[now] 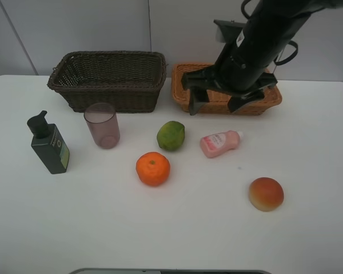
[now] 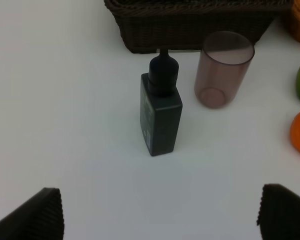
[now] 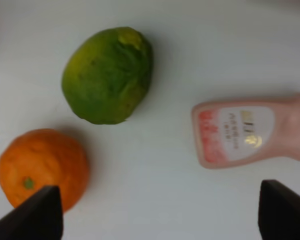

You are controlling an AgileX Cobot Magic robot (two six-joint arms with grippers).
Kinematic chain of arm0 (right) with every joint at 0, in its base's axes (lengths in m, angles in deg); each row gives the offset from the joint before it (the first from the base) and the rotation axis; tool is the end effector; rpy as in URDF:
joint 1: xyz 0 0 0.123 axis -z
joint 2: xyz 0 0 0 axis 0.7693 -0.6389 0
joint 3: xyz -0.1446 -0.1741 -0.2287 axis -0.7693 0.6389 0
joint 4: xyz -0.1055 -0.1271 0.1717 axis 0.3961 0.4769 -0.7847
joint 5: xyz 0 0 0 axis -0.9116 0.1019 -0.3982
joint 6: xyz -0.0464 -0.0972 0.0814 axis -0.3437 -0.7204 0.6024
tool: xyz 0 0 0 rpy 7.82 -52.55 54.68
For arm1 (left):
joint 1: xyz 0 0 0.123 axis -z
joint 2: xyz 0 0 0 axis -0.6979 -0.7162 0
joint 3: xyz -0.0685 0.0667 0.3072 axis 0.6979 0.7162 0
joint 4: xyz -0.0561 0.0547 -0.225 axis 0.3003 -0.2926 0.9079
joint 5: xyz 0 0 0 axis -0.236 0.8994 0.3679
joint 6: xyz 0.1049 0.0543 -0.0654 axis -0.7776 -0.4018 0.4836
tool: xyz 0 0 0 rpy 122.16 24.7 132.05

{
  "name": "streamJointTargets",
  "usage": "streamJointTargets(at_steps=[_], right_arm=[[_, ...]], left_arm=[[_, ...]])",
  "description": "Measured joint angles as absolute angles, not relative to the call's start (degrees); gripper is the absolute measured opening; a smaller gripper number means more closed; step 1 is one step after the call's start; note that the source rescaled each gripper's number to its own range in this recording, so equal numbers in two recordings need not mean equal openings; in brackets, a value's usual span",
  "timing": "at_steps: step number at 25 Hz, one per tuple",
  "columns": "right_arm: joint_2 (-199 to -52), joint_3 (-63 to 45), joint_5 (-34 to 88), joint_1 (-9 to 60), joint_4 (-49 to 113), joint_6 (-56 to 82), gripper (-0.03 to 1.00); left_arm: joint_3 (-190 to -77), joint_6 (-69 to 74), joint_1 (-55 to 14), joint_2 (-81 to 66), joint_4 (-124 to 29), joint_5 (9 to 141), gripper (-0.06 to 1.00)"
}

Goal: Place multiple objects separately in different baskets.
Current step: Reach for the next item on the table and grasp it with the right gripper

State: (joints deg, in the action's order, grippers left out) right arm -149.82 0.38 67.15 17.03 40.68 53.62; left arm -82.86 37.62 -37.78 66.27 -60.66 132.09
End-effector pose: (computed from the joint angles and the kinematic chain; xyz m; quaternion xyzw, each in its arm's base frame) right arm 0.2955 0.1923 0.2397 -0.1364 0.9772 0.0652 0.1490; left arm -0.0164 0.0004 0.2514 0.0410 0.8498 -0.0402 0.5240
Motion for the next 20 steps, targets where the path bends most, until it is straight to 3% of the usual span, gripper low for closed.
streamJointTargets(at_steps=[12,20], right_arm=[[-166.3,-17.8,72.3,7.9,49.3,70.6,0.69],[-174.2,-24.2,75.7,7.5,52.7,78.7,0.69]], left_arm=[[-82.9,37.6,-37.8,66.3,-60.7,132.1,0.99],[-82.9,37.6,-37.8,66.3,-60.7,132.1,0.99]])
